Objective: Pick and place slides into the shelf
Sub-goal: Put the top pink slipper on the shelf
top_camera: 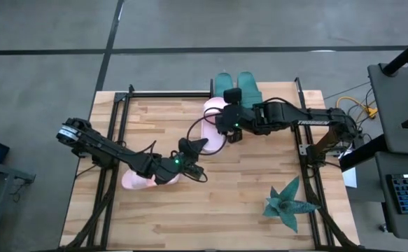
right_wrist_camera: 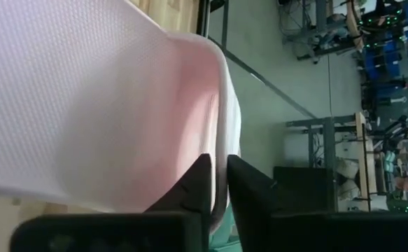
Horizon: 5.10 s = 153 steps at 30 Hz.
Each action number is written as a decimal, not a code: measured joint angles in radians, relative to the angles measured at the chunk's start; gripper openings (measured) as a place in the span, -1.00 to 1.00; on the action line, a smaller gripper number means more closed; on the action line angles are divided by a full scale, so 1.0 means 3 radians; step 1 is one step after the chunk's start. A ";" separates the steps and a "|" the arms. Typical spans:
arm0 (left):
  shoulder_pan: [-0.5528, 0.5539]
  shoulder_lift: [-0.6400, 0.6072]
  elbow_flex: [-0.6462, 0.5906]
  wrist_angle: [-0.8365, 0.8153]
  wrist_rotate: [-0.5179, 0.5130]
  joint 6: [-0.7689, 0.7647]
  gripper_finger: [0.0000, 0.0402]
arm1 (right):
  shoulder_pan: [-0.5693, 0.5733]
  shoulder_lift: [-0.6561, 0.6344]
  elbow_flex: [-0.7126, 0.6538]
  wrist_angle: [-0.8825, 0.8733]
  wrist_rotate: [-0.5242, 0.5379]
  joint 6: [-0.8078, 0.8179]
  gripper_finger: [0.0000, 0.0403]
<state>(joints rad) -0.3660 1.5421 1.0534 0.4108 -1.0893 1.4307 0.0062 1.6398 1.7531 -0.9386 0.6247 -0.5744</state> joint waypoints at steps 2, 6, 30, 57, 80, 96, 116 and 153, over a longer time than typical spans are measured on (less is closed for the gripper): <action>0.0000 -0.0001 0.0000 0.0003 0.0000 -0.0008 -0.79 | -0.0007 0.0001 0.0000 0.0001 0.0020 -0.0022 -0.91; 0.0001 -0.0003 0.0000 0.0017 -0.0001 -0.0042 -0.75 | -0.0009 0.0004 -0.0001 0.0004 0.0199 -0.0053 -0.94; -0.0008 -0.1451 -0.1131 -0.0172 0.1283 -0.2047 -0.02 | -0.0054 -0.0385 -0.0013 -0.0026 0.0430 -0.0512 -0.96; -0.0006 -0.1716 -0.1910 0.0474 0.1624 -0.2399 -0.02 | -0.0278 -0.2966 -0.2725 0.1532 0.0372 -0.1478 -0.96; -0.0006 -0.1574 -0.1906 0.0525 0.1596 -0.2392 -0.03 | -0.1824 -0.3078 -0.3077 0.1575 -0.0483 -0.1982 -0.96; -0.0006 -0.1576 -0.1906 0.0521 0.1596 -0.2391 -0.03 | -0.2729 -0.2515 -0.3085 0.1680 -0.1160 -0.2043 -0.96; -0.0006 -0.1575 -0.1906 0.0521 0.1596 -0.2391 -0.03 | -0.2728 -0.2142 -0.3085 0.1690 -0.0844 -0.1934 -0.78; -0.0006 -0.1576 -0.1906 0.0522 0.1597 -0.2391 -0.03 | -0.2579 -0.2040 -0.3084 0.1665 -0.0955 -0.1609 -0.35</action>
<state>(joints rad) -0.3679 1.0694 0.4816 0.5674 -0.6102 0.7136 -0.7676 1.0279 0.8280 -0.4392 0.3380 -1.0572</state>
